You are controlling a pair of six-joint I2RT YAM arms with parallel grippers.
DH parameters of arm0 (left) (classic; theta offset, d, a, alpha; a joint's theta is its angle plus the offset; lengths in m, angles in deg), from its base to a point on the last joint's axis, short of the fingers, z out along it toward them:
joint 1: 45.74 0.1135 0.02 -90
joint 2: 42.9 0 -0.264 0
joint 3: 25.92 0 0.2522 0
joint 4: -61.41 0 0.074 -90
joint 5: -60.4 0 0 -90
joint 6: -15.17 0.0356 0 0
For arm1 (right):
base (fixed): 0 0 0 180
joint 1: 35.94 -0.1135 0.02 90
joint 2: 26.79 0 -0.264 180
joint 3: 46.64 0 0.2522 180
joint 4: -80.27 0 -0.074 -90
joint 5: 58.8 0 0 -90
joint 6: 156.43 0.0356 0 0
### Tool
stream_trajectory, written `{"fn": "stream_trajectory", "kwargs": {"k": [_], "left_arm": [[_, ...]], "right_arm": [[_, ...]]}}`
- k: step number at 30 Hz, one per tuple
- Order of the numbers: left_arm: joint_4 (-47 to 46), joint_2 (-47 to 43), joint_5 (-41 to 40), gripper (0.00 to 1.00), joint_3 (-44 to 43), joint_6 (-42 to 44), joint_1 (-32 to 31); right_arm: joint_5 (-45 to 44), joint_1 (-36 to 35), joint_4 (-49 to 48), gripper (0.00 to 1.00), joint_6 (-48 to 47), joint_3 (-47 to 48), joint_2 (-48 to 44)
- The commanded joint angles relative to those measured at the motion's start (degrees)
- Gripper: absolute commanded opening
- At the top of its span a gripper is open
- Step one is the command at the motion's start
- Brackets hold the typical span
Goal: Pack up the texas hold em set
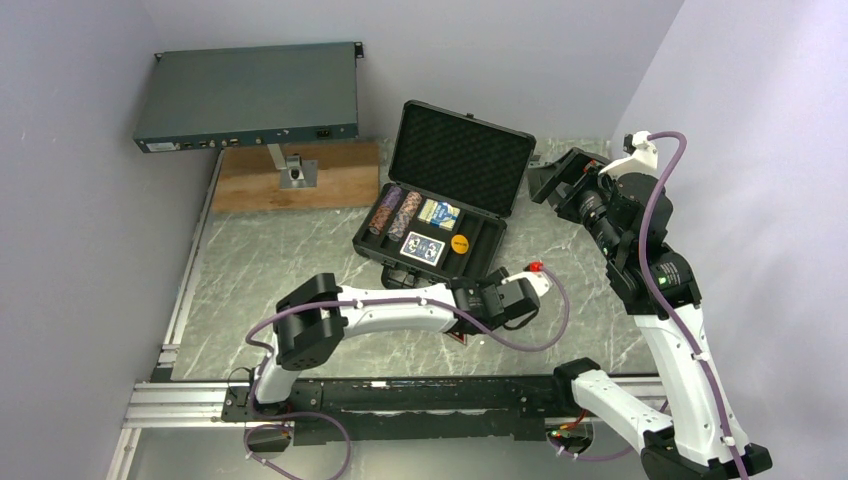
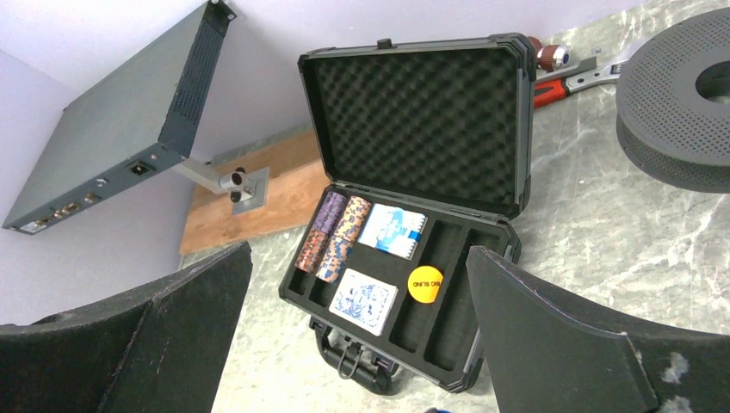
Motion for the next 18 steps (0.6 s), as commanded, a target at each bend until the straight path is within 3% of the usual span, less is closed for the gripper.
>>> {"fn": "stream_trajectory", "kwargs": {"k": [1, 18], "left_arm": [[-0.1, -4.2, -1.7, 0.39, 0.8, 1.3, 2.6], [-2.2, -3.6, -1.6, 0.38, 0.3, 4.7, 13.2]], "right_arm": [[0.2, 0.1, -2.4, 1.0, -0.2, -0.2, -0.8], [0.0, 0.0, -2.7, 1.0, -0.4, -0.7, -0.9]]}}
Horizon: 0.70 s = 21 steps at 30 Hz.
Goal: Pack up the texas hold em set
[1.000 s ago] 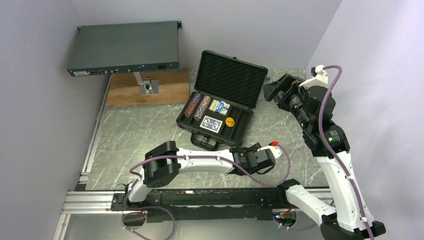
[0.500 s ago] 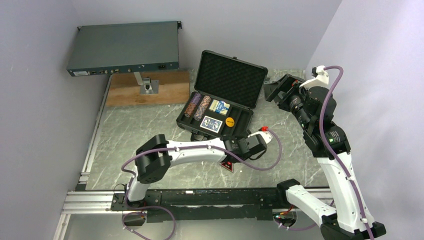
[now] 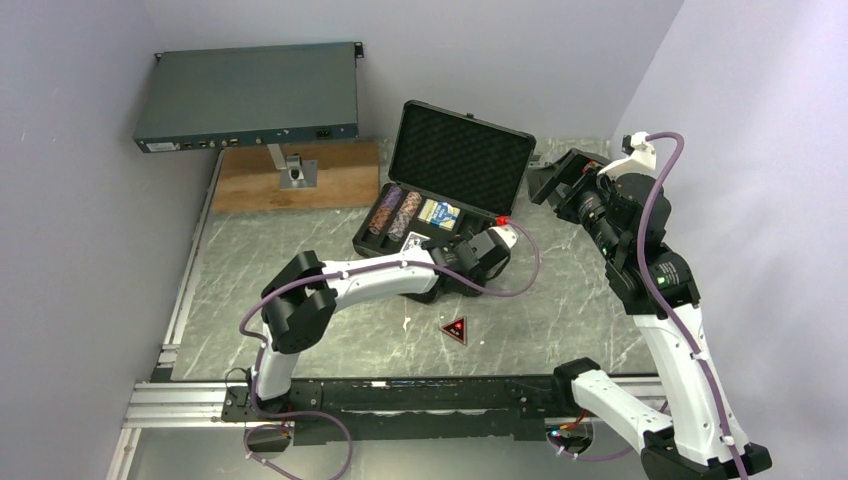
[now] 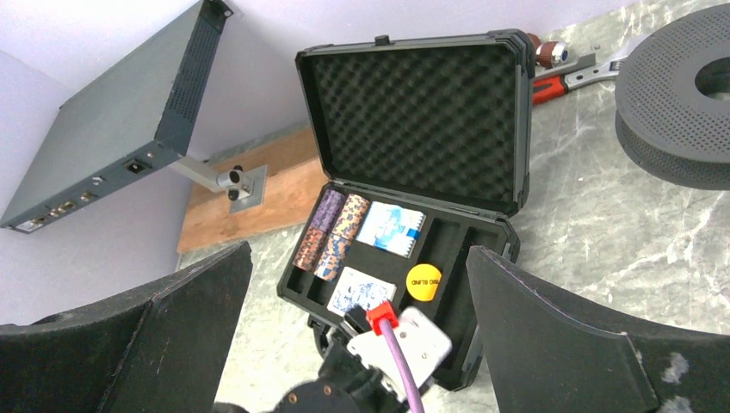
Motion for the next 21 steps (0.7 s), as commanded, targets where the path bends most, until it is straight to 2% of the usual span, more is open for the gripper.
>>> {"fn": "stream_trajectory", "kwargs": {"k": [1, 8, 15, 21], "left_arm": [[-1.9, -1.3, -1.1, 0.38, -1.9, 1.9, 2.2], [-4.0, 0.2, -0.3, 0.38, -2.1, 3.0, 5.5], [-3.1, 4.1, -0.4, 0.38, -6.2, 4.3, 6.4], [-3.5, 5.4, 0.5, 0.37, -5.9, 3.5, 6.8]], "right_arm": [[0.0, 0.1, -2.6, 1.0, -0.4, -0.3, -0.8], [-0.1, 0.1, -2.8, 1.0, -0.5, -0.6, -0.9], [-0.2, 0.1, -2.7, 1.0, -0.6, -0.6, -0.8], [-0.3, 0.1, -2.6, 1.0, -0.8, -0.6, -0.8]]}}
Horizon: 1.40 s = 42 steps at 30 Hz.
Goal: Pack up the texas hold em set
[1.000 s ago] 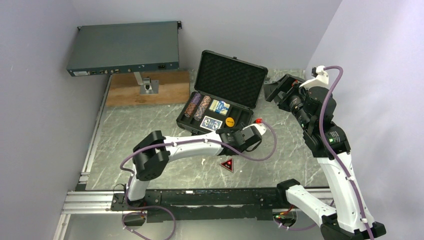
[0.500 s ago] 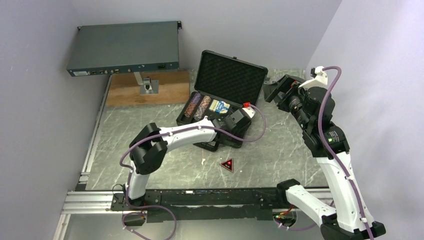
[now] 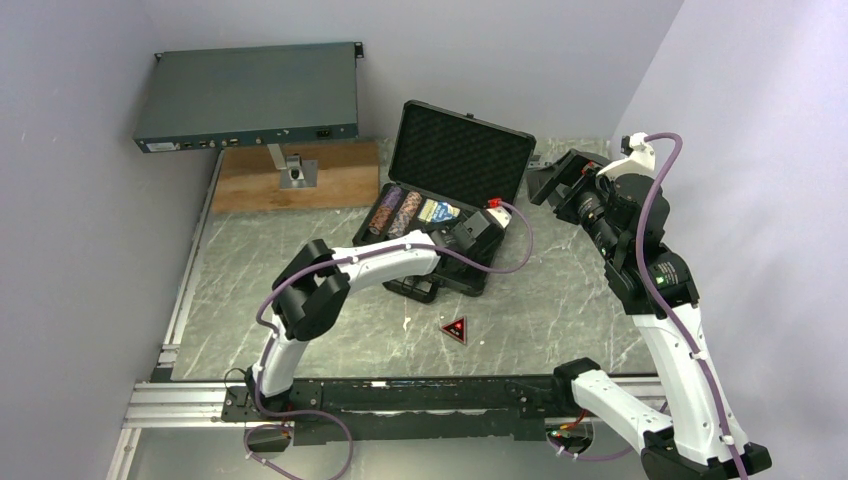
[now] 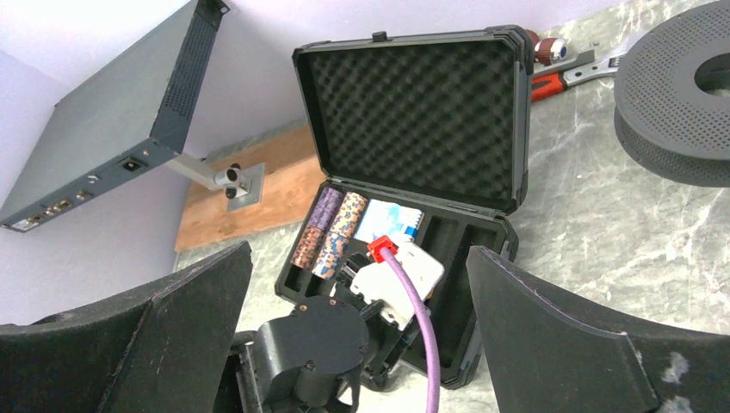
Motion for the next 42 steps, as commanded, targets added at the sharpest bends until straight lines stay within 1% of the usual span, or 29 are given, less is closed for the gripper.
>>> {"fn": "stream_trajectory", "kwargs": {"k": [1, 9, 16, 20, 23, 26, 33, 35, 39, 42], "left_arm": [[-0.9, 0.5, 0.4, 0.37, -1.3, 0.2, 0.6], [-1.1, 0.3, 1.8, 0.39, 0.1, -0.8, 0.8], [-1.7, -0.8, 2.5, 0.44, 2.0, -1.8, 0.8], [-1.4, -0.8, 2.6, 0.51, 2.3, -2.4, 0.7], [-1.7, -1.3, 3.0, 0.59, 3.2, -2.8, 0.7], [-1.8, -2.1, 3.3, 0.62, 3.8, -3.2, 0.6], [-0.8, -4.9, 3.1, 0.63, 3.5, -3.8, -1.1], [-0.1, -6.1, 3.7, 0.63, 3.0, -4.3, -1.6], [-1.0, -9.9, 7.2, 0.64, 4.0, -5.1, -1.8], [-1.1, -11.9, 7.0, 0.66, 4.5, -5.2, -1.7]], "right_arm": [[-0.2, 0.1, -2.6, 1.0, -0.7, -0.1, -0.9], [-0.1, 0.1, -2.7, 1.0, -0.6, 0.2, -0.5], [0.1, 0.1, -2.7, 1.0, -0.5, 0.4, -0.2], [0.6, 0.1, -3.0, 1.0, -0.2, 0.3, -0.1], [0.7, 0.1, -3.0, 1.0, -0.2, 0.3, 0.0], [0.6, 0.0, -3.1, 1.0, -0.2, 0.2, -0.1], [0.5, 0.1, -3.1, 1.0, -0.2, 0.0, -0.2], [0.5, 0.1, -3.1, 1.0, -0.2, -0.1, -0.2], [0.4, 0.1, -3.2, 1.0, -0.1, -0.3, -0.3], [0.3, 0.1, -3.2, 1.0, -0.2, -0.4, -0.5]]}}
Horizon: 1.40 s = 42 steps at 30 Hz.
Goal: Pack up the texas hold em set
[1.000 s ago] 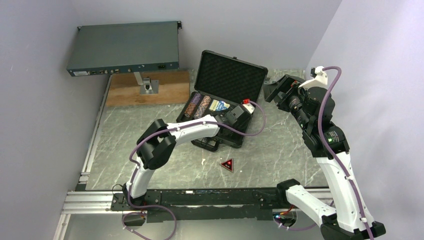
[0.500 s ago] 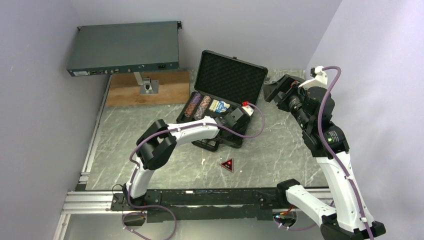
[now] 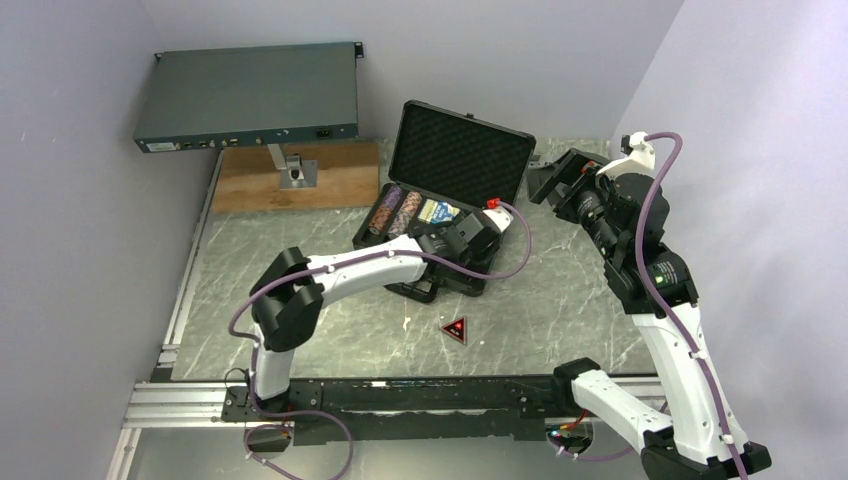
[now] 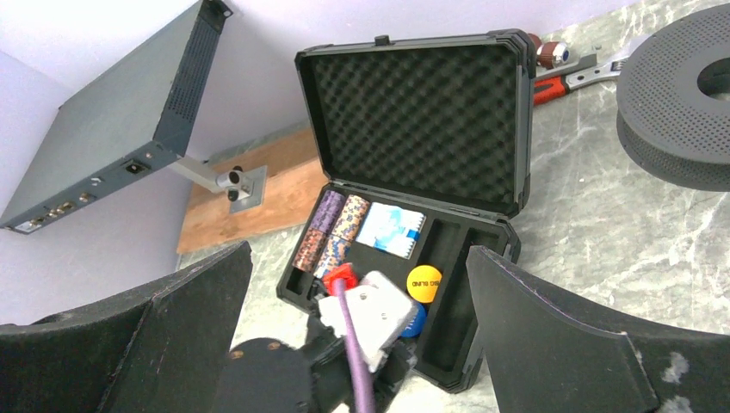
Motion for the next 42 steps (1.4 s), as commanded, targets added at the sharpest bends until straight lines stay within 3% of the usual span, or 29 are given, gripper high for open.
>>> {"fn": "stream_trajectory", "kwargs": {"k": [1, 10, 16, 22, 25, 33, 37, 42], "left_arm": [[-0.6, -6.1, 1.3, 0.65, 0.0, -1.4, 0.0], [1.1, -7.3, 0.8, 0.63, 1.1, -3.1, 3.1], [1.4, -13.7, 3.8, 0.64, 4.6, -4.5, 5.3], [6.1, -24.0, 5.2, 0.86, 9.1, -3.5, 8.1], [9.7, -28.9, 5.0, 0.92, 10.4, -3.1, 9.8], [15.7, -42.0, 5.9, 1.0, 14.6, -1.0, 14.7], [14.1, -46.8, 6.6, 1.0, 18.6, 1.4, 19.9], [12.5, -49.2, 5.8, 1.0, 22.8, 4.2, 24.2]], "right_arm": [[0.3, 0.1, -2.4, 1.0, -0.2, -0.3, -0.6], [0.5, 0.1, -2.5, 1.0, -0.3, -0.9, -1.2], [3.8, 0.1, -2.8, 1.0, -0.9, -1.4, 0.0], [6.6, 0.1, -2.3, 1.0, -0.3, -1.4, 2.1], [7.3, 0.0, -2.0, 1.0, 0.5, -2.0, 2.9], [16.2, 0.0, 0.2, 1.0, 1.5, -3.0, 7.3], [21.5, -0.2, 1.6, 1.0, 2.4, -2.9, 10.8], [21.3, -2.8, 5.4, 1.0, 2.2, -2.3, 15.2]]}}
